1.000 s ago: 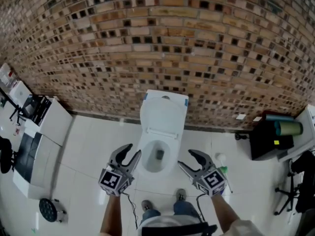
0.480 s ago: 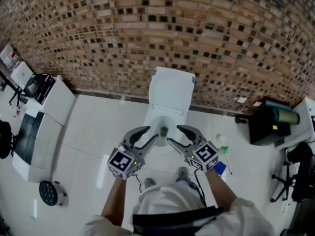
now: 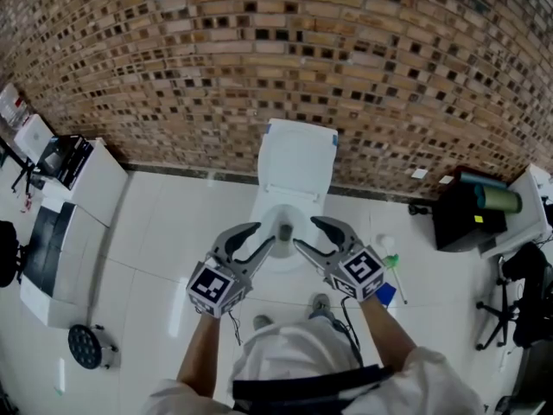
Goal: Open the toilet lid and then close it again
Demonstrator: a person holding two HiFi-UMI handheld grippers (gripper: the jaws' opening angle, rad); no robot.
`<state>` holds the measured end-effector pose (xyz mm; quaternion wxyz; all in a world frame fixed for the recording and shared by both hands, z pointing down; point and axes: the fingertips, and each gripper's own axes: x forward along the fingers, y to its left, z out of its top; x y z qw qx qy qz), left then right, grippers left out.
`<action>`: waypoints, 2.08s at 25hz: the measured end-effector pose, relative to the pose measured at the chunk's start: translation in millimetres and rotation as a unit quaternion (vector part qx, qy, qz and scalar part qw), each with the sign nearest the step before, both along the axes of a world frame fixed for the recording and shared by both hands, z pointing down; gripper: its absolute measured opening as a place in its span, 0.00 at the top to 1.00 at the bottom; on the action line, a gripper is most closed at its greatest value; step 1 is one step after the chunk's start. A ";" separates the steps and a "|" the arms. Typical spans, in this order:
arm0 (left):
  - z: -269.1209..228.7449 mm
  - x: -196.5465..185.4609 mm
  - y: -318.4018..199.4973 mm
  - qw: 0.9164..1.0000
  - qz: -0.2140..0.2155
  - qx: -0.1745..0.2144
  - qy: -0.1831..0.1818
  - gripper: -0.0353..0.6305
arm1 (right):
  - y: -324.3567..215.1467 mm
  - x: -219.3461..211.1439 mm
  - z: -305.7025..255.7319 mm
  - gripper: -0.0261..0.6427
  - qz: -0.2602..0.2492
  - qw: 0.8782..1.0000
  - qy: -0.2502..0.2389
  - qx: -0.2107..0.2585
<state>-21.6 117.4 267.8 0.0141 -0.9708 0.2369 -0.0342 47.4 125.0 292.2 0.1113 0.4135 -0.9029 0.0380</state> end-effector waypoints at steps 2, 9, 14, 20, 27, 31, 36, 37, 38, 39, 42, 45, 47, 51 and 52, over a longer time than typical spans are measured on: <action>3.9 -1.0 -1.4 1.000 -0.010 -0.016 -0.010 0.72 | 1.9 1.8 -0.6 0.56 0.002 1.000 0.003 0.001; -3.0 -3.9 -5.0 0.999 -0.028 -0.024 0.033 0.74 | 3.1 8.6 -1.6 0.56 0.010 1.000 0.005 0.001; -4.0 -7.2 -7.1 0.998 -0.033 -0.031 0.046 0.74 | 2.9 12.7 0.0 0.56 0.014 1.000 0.008 -0.002; -0.7 -32.8 -9.3 0.998 -0.032 -0.030 0.053 0.74 | 2.8 7.3 11.2 0.56 0.038 0.999 0.014 -0.012; 9.1 -82.8 -30.2 0.997 -0.044 -0.044 0.048 0.74 | -0.6 -19.9 30.2 0.56 0.050 0.998 0.009 -0.033; 13.5 -86.2 -46.7 0.995 -0.056 -0.057 0.055 0.74 | -17.2 -10.9 27.9 0.56 0.054 0.998 0.007 -0.029; 16.7 -63.5 -64.6 0.994 -0.047 -0.079 0.052 0.74 | -34.9 19.9 27.4 0.56 0.062 0.998 -0.005 -0.022; 16.2 -59.7 -69.5 0.994 -0.046 -0.084 0.051 0.74 | -38.1 26.2 27.2 0.56 0.064 0.998 -0.008 -0.020; 15.6 -56.6 -75.4 0.994 -0.046 -0.087 0.047 0.74 | -41.8 32.0 26.7 0.56 0.067 0.998 -0.008 -0.018; 14.4 -53.5 -81.8 0.994 -0.044 -0.088 0.043 0.74 | -45.7 36.9 25.6 0.56 0.070 0.997 -0.008 -0.015; 11.8 -42.4 -102.8 0.995 -0.025 -0.086 0.034 0.73 | -58.8 50.0 22.6 0.56 0.086 0.996 -0.005 -0.007; 18.8 -36.9 -125.0 0.997 0.007 -0.077 0.017 0.73 | -72.0 51.9 24.1 0.56 0.107 0.994 0.009 -0.004; 25.2 -38.5 -141.5 0.996 0.031 -0.079 0.010 0.73 | -83.2 44.2 23.8 0.56 0.125 0.992 0.015 -0.006; 45.5 -56.2 -183.7 0.992 0.093 -0.083 -0.002 0.73 | -115.7 13.0 35.6 0.56 0.151 0.988 0.043 -0.012; 52.0 -63.2 -197.2 0.990 0.110 -0.082 -0.005 0.73 | -126.5 3.4 40.5 0.56 0.158 0.986 0.053 -0.014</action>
